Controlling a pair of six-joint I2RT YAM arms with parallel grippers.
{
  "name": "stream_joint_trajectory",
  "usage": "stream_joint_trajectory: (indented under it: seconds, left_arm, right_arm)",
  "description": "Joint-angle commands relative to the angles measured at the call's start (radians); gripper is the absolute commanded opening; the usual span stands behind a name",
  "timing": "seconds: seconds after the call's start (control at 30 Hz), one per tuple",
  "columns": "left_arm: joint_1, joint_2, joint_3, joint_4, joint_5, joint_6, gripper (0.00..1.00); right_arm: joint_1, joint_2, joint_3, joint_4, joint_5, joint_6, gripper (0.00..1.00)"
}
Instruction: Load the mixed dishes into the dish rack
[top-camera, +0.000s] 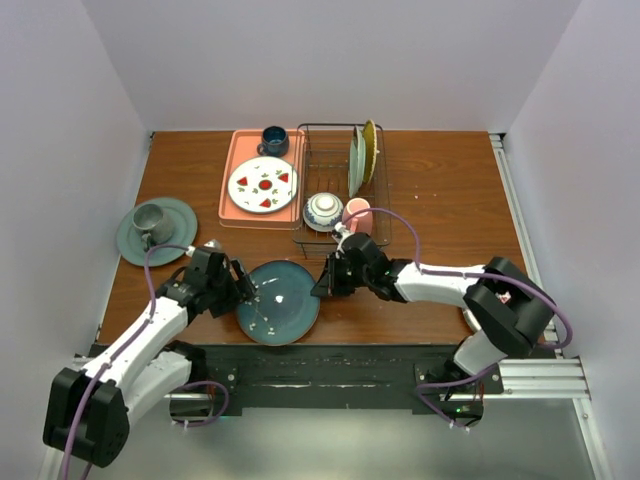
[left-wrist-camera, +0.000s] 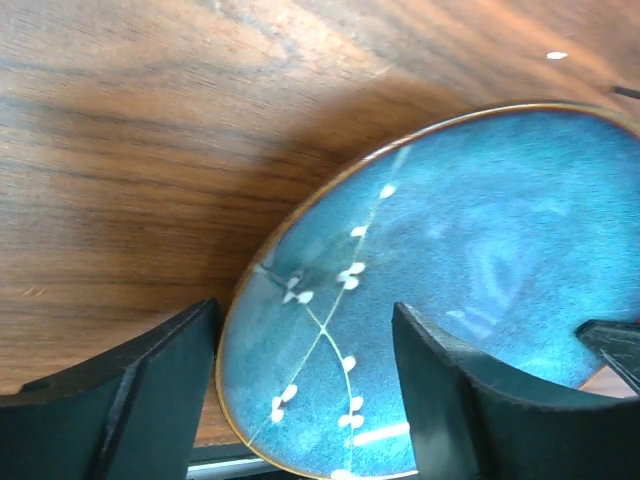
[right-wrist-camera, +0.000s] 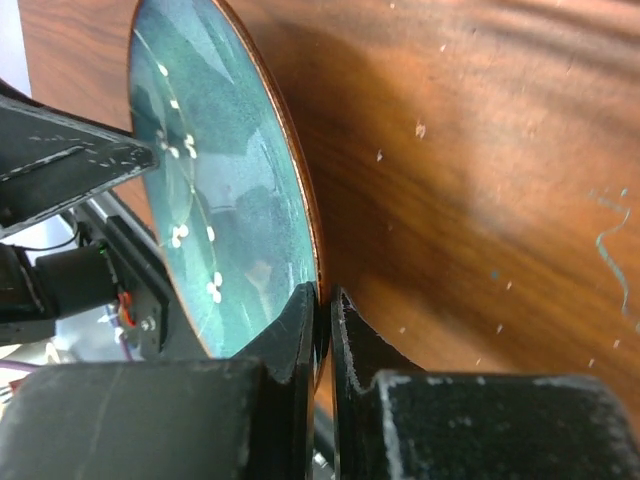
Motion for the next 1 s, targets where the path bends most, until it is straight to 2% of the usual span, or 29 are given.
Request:
stream_joint_trajectory:
  seconds: [0.0, 0.33, 0.47, 0.6, 0.97]
  left_arm:
    - [-0.004, -0.084, 0.027, 0.037, 0.015, -0.005, 0.8]
    - [-0.002, -0.106, 0.058, -0.016, -0.021, 0.009, 0.92]
    - [-0.004, -0.112, 0.061, -0.028, -0.022, 0.009, 0.94]
    - [-0.002, -0.112, 0.062, -0.026, -0.004, 0.011, 0.94]
    - [-0.002, -0.031, 0.01, 0.067, 0.171, -0.031, 0.95]
  right_arm:
    - [0.013, -0.058, 0.122, -0.235, -0.068, 0.014, 0.0]
    - [-0.076, -0.095, 0.222, -0.32, -0.138, 0.126, 0.0]
    - [-0.143, -0.123, 0.199, -0.275, -0.218, 0.224, 0.0]
    - [-0.177, -0.138, 0.199, -0.263, -0.255, 0.255, 0.0]
    - [-0.179, -0.175, 0.196, -0.173, -0.289, 0.345, 0.0]
